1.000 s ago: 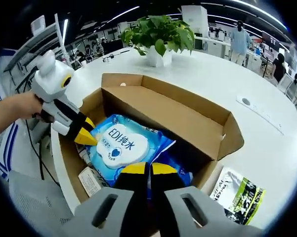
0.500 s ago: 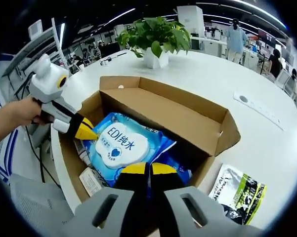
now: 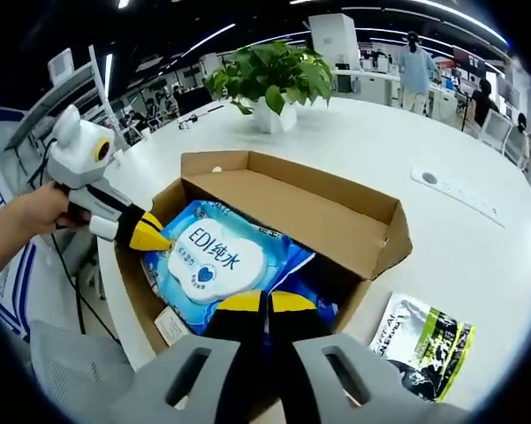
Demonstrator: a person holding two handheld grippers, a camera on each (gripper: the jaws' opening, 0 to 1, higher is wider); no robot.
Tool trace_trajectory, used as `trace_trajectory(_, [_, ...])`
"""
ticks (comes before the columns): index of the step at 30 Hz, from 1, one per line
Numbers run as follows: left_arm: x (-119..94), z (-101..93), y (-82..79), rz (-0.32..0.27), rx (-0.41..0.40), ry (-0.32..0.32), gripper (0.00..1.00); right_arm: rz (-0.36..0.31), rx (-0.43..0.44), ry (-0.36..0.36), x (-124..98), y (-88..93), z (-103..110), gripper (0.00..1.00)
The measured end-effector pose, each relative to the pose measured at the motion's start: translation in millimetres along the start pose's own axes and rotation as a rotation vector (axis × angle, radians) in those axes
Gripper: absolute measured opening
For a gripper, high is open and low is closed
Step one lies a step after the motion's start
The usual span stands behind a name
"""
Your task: Operate the shoe box by opening the lid, removing the specified soft item, and placing it in the target area until the item is outside and the box remains undamaged.
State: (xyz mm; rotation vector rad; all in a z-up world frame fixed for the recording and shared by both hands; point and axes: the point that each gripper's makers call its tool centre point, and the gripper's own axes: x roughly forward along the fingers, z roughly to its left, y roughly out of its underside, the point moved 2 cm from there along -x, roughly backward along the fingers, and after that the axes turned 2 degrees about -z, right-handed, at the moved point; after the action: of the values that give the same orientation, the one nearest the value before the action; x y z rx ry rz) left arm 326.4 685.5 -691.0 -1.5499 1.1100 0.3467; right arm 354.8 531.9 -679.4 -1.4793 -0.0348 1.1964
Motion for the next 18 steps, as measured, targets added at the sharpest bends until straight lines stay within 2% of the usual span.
trace_trajectory(10, [-7,-21.2,-13.1,-0.032,0.02,0.008,0.01,-0.037,0.032,0.009,-24,-7.9,-8,0.0])
trace_trajectory(18, [-6,-40.9,-28.1,-0.045,0.045,0.018,0.01,-0.06,0.053,0.033,-42,-9.9,-21,0.0])
